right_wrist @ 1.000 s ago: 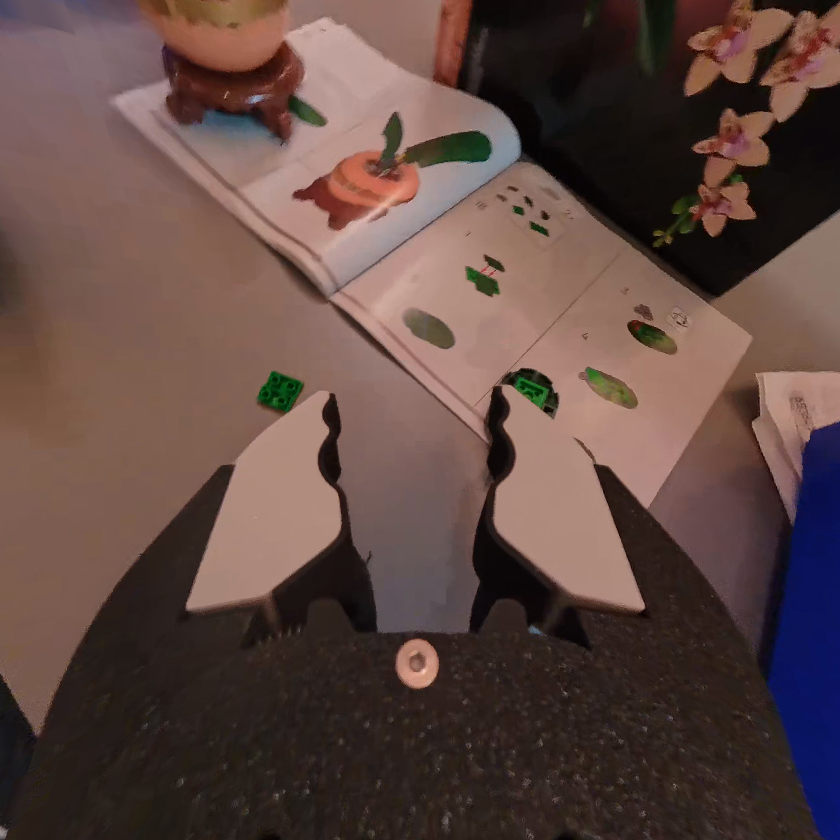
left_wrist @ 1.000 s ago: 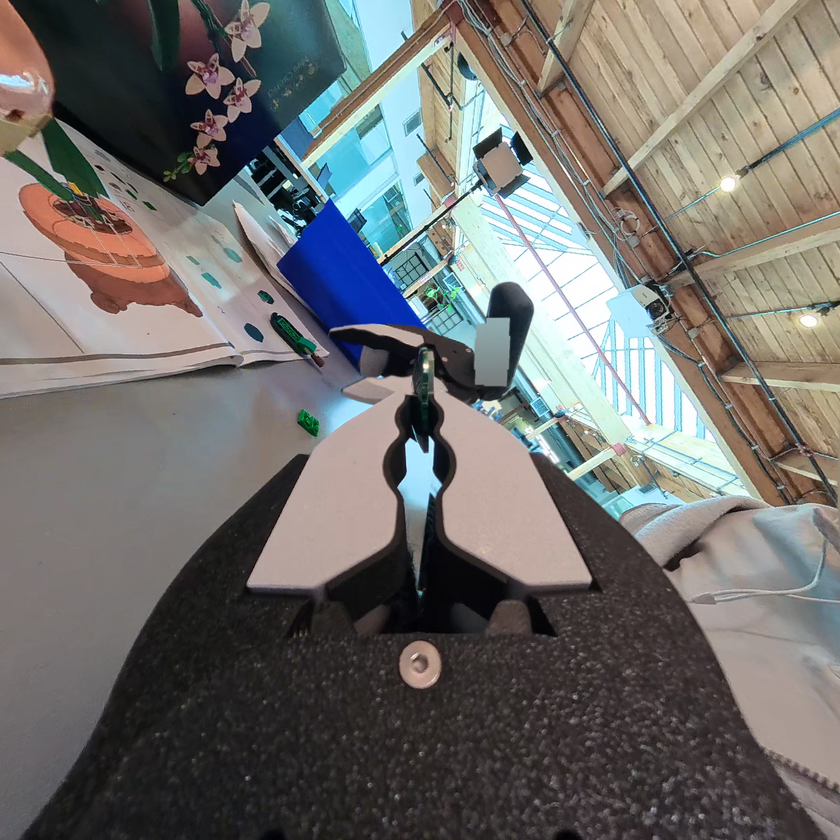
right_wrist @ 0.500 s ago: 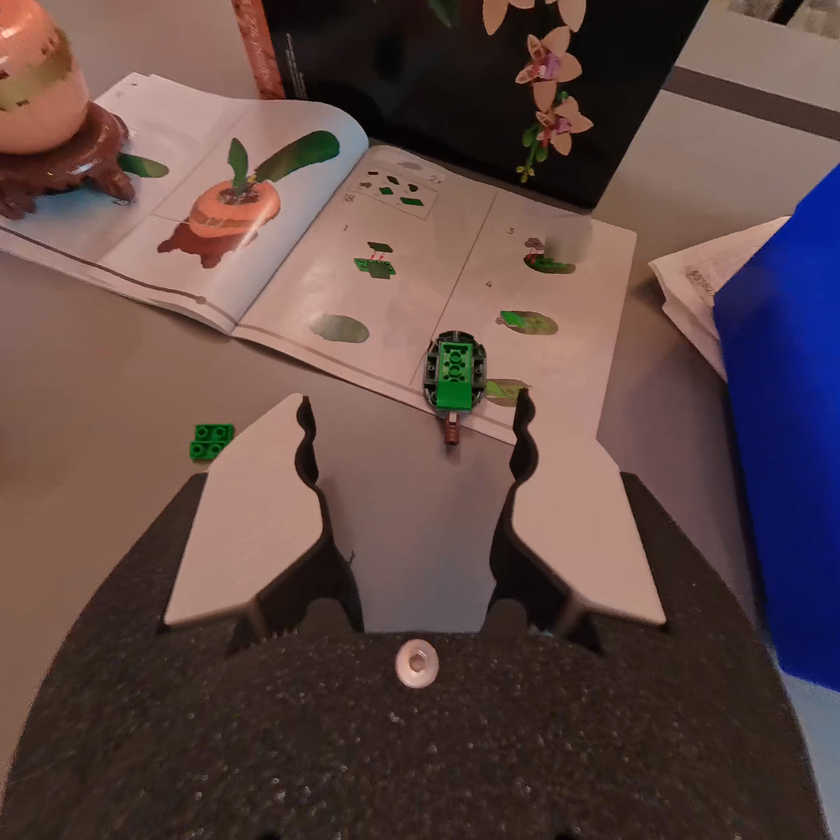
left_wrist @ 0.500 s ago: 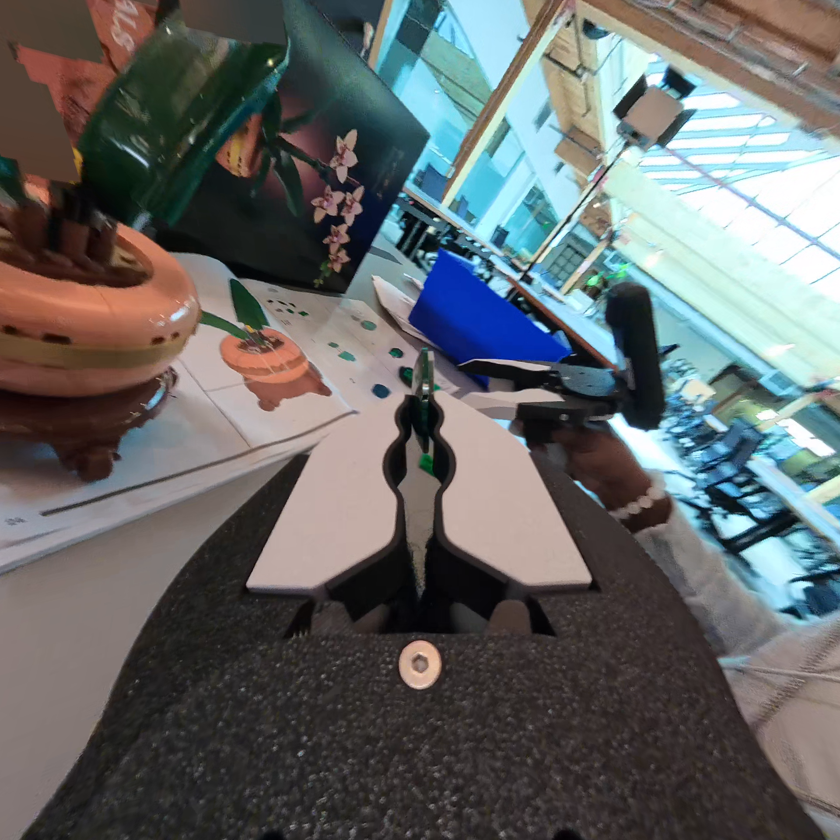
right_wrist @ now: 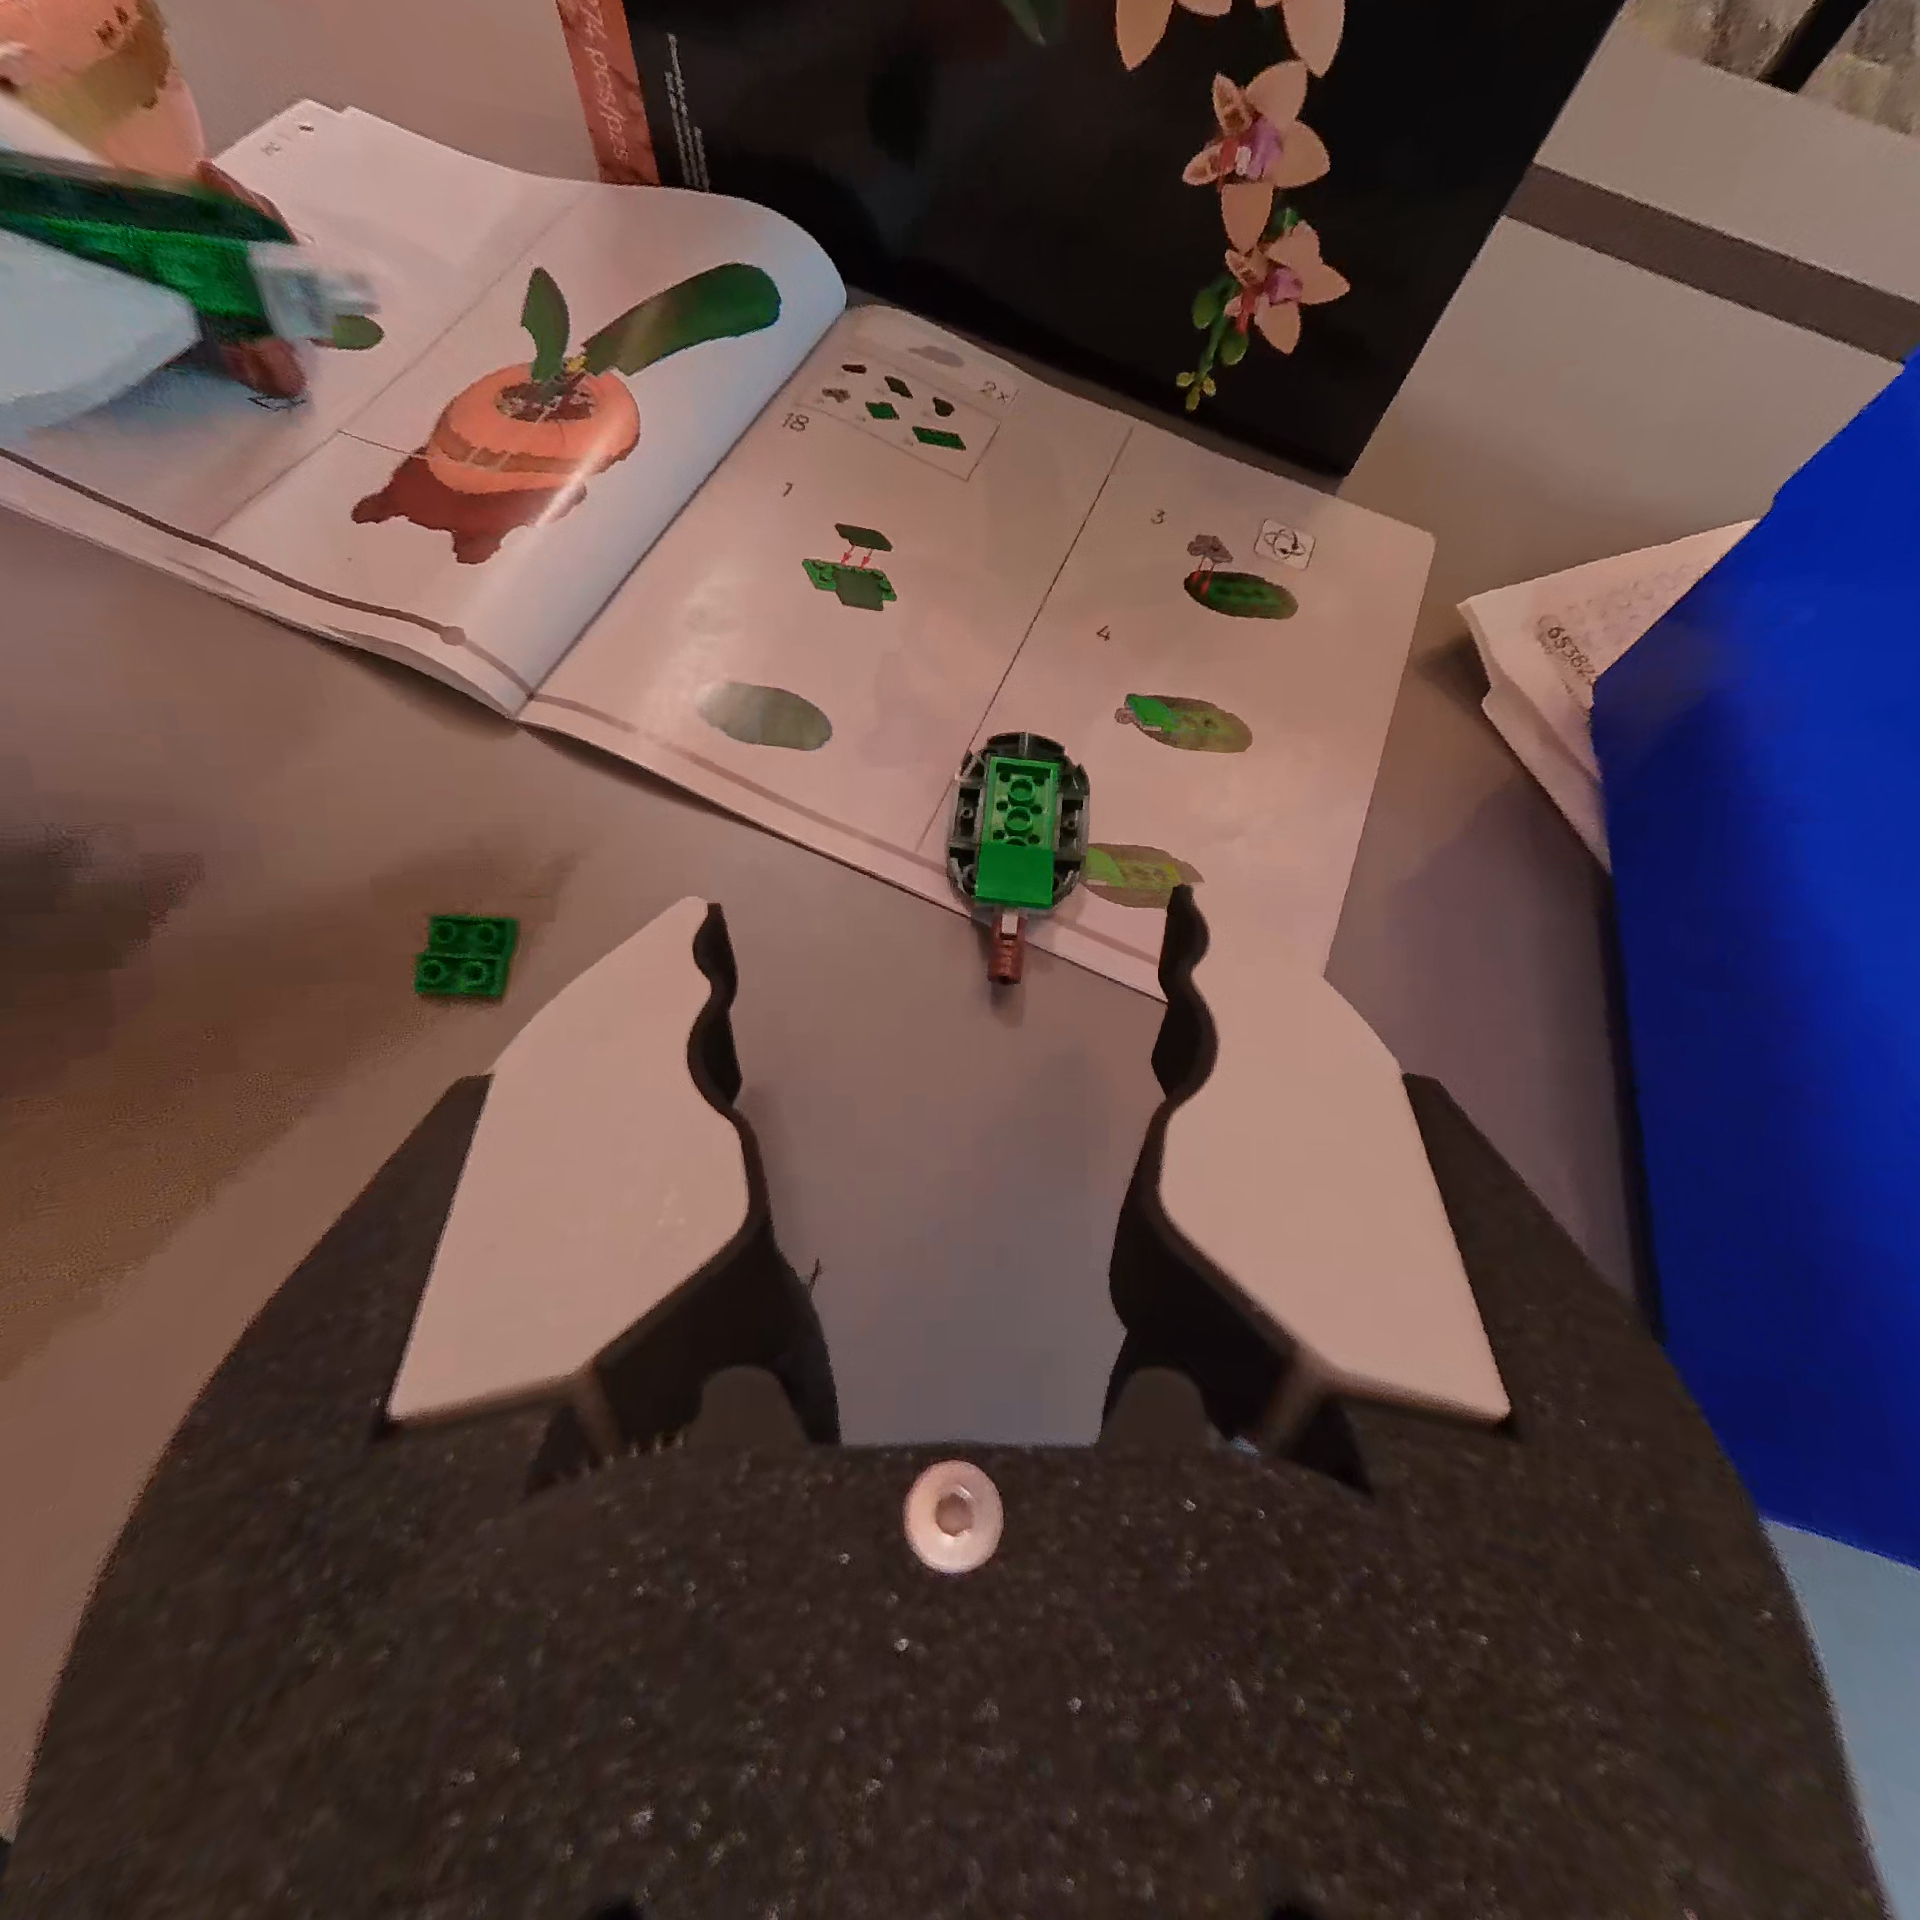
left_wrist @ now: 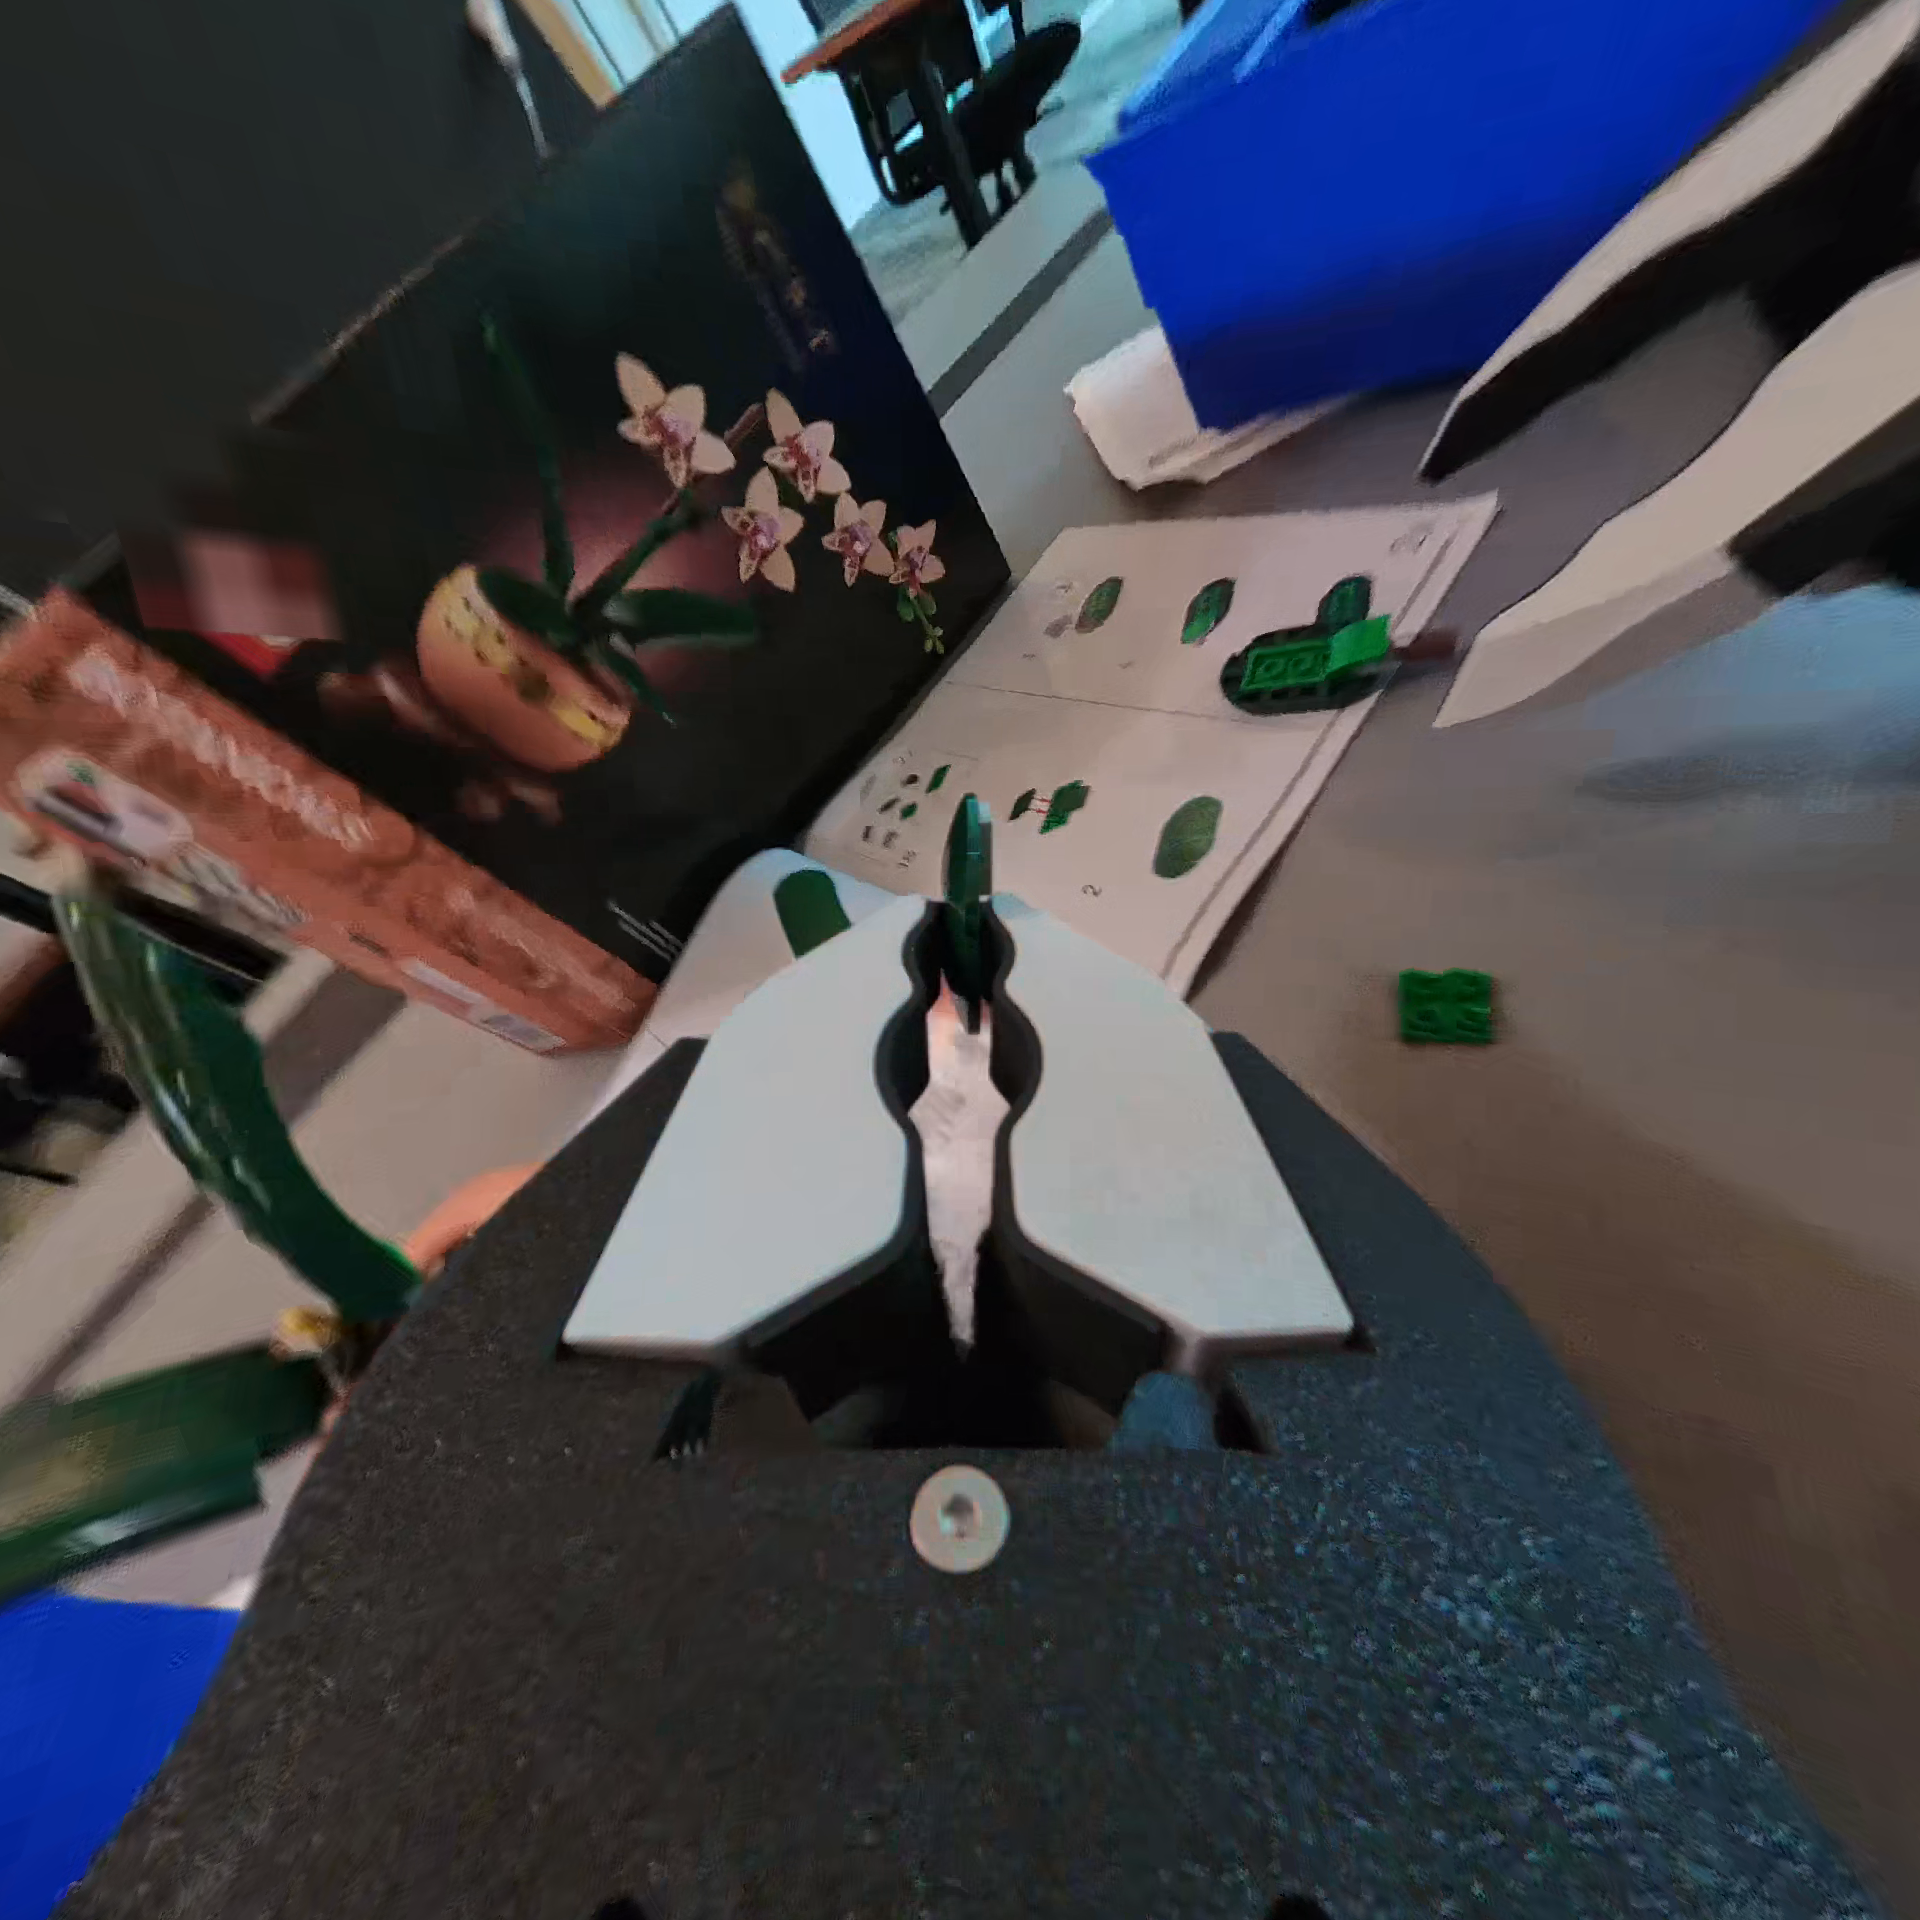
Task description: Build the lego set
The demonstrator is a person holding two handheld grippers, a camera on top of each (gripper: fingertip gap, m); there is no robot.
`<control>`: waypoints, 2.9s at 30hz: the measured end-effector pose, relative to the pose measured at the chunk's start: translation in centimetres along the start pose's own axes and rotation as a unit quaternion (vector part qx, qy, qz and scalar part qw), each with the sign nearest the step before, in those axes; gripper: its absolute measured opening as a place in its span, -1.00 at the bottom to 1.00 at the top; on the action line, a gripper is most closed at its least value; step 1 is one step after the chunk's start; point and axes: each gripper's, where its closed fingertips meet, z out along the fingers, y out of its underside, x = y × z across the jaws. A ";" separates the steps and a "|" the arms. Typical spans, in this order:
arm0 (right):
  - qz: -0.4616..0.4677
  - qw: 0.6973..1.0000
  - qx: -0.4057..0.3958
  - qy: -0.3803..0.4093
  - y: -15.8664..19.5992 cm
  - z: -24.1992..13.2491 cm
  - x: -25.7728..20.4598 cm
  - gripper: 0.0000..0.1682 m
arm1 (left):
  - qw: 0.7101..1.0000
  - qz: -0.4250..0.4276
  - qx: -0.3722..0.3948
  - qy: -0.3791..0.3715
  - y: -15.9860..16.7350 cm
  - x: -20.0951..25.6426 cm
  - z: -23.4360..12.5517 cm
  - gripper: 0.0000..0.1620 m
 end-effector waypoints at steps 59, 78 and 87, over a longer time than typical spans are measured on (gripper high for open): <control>0.055 0.996 0.028 0.061 -1.0 -2.6 1.7 0.68 | 0.923 -0.333 -0.059 -0.185 4.3 -5.5 -5.2 0.80; 0.057 0.987 0.046 0.147 -3.2 -9.3 2.0 0.72 | 0.906 -0.330 -0.041 -0.261 4.9 -8.9 -14.7 0.80; 0.056 0.984 0.061 0.155 -3.4 -10.1 2.1 0.72 | 0.908 -0.321 -0.032 -0.266 4.5 -8.4 -15.1 0.80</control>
